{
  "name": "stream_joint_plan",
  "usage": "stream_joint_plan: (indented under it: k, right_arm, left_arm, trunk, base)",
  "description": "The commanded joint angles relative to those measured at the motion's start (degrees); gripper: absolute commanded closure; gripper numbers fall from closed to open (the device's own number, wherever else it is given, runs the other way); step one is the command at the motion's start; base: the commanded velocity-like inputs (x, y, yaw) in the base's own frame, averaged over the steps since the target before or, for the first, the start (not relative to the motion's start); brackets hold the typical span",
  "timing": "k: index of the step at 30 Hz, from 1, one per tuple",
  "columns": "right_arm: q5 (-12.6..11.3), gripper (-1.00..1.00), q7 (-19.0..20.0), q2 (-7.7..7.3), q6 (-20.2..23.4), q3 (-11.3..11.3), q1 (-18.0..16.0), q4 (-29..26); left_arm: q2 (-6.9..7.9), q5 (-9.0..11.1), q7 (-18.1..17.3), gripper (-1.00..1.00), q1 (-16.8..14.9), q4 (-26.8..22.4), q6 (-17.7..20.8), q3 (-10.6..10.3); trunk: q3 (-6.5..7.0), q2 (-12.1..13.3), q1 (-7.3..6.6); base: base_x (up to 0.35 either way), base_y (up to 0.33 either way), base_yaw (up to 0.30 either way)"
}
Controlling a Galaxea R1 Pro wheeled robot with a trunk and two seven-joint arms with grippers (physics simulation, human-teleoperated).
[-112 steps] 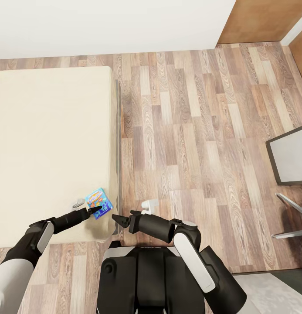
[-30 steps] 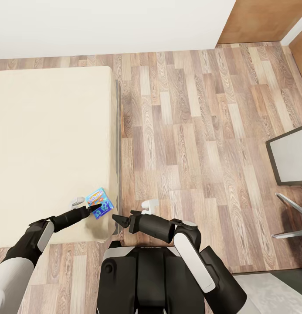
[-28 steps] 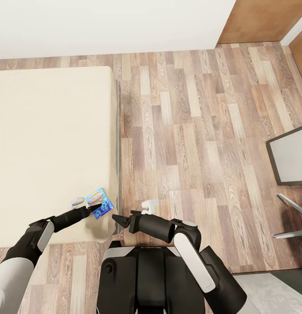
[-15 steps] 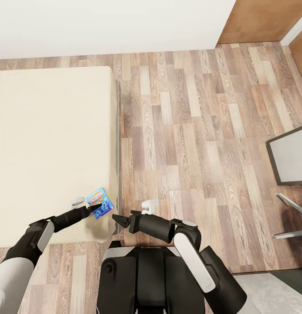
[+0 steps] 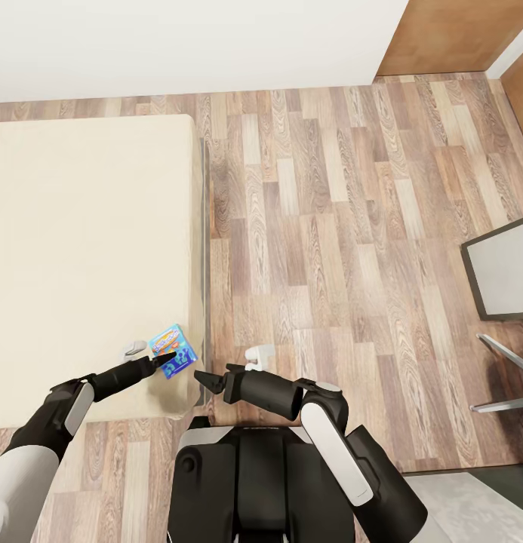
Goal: Put all the toys in the child's room - the three board games (two on the bed and one on the table), the two jigsaw puzzles on the table, and the tennis ball on the table - inside the toy box on the table in the child's room.
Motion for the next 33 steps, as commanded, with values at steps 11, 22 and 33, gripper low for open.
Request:
stream_joint_plan:
  k: [11, 22, 33]
  right_arm:
    - [0.1, -1.0, 0.2, 0.02, 0.3, -0.1, 0.0, 0.0]
    - [0.1, -1.0, 0.2, -0.02, 0.3, 0.0, 0.0, 0.0]
    - [0.1, -1.0, 0.1, 0.06, 0.3, 0.0, 0.0, 0.0]
  left_arm:
    - [-0.08, 0.3, -0.1, -1.0, 0.0, 0.0, 0.5, 0.1]
    - [0.18, 0.3, -0.1, -1.0, 0.0, 0.0, 0.4, 0.1]
    - [1.84, 0.6, -0.3, -1.0, 0.0, 0.0, 0.5, 0.6]
  trunk:
    - [-0.05, -0.1, 0.03]
    - [-0.05, -0.1, 0.03]
    - [-0.05, -0.1, 0.03]
  base:
    - [0.0, 0.0, 0.0]
    - [0.0, 0.0, 0.0]
    - [0.0, 0.0, 0.0]
